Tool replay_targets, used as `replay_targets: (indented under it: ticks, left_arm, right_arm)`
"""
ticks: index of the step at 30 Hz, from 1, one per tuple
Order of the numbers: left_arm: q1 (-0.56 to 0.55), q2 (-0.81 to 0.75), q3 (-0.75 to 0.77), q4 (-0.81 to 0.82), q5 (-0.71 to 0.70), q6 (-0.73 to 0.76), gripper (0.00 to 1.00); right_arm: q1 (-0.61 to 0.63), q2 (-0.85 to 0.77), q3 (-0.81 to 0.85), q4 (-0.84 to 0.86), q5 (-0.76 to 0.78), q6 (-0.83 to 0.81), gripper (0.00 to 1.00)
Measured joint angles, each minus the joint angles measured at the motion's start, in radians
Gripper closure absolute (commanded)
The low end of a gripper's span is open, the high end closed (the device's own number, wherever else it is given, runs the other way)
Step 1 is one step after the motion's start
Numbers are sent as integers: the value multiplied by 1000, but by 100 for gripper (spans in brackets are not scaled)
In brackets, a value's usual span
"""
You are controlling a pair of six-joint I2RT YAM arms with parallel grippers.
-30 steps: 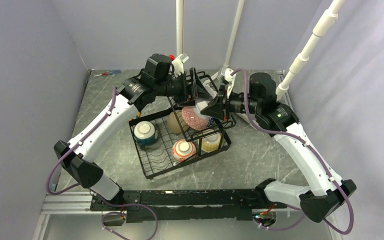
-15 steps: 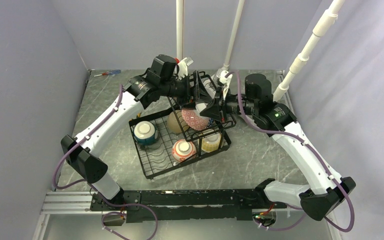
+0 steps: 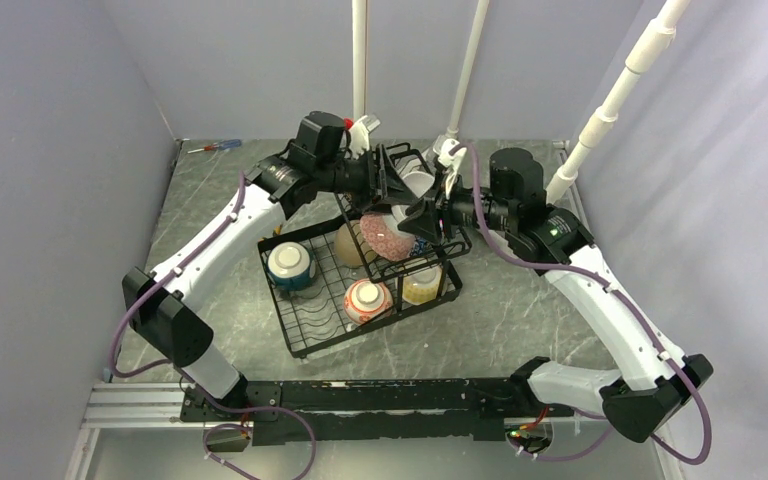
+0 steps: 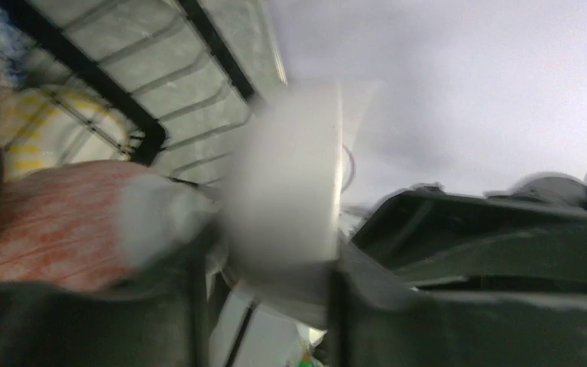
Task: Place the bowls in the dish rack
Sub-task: Turn the bowl upside down on the dish rack.
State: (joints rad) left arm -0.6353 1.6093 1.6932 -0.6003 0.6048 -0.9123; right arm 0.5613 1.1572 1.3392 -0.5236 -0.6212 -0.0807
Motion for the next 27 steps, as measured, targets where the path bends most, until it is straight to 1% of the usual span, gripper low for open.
replay_targets:
  ticks: [1, 2, 4, 6, 9, 13, 14, 15, 16, 18, 21, 22, 27]
  left_arm:
    - [9, -5, -19, 33, 24, -16, 96]
    - [17, -11, -28, 37, 4, -12, 97]
    - [27, -16, -63, 31, -33, 3, 98]
    - [32, -11, -74, 42, -35, 1, 97]
    - [47, -23, -74, 43, -35, 5, 97]
    - [54, -26, -74, 35, -54, 15, 97]
    - [55, -26, -74, 29, -63, 21, 97]
    - [55, -26, -74, 24, -70, 27, 97]
    - [56, -26, -71, 10, -80, 37, 97]
    - [55, -26, -66, -14, -95, 51, 97]
    - [54, -26, -37, -55, -140, 90, 97]
    - [54, -27, -28, -70, -154, 107, 97]
    - [53, -56, 0, -107, -201, 165, 97]
  right_arm:
    - [0, -2, 0, 4, 5, 2, 52]
    - [0, -5, -1, 11, 12, 2, 50]
    - [7, -13, 4, 104, 3, -3, 47]
    - [13, -38, 8, 145, 3, 0, 45]
    - [4, -62, 4, 146, 11, 7, 45]
    - [4, -51, 2, 149, 19, 13, 44]
    - [4, -48, 2, 148, 22, 14, 42]
    - [5, -46, 2, 146, 31, 14, 39]
    - [5, -45, 2, 145, 41, 16, 32]
    - [5, -45, 2, 144, 73, 26, 23]
    - [6, -62, -2, 165, 148, 47, 7]
    - [5, -75, -10, 177, 183, 59, 4]
    - [0, -124, -52, 164, 365, 129, 2]
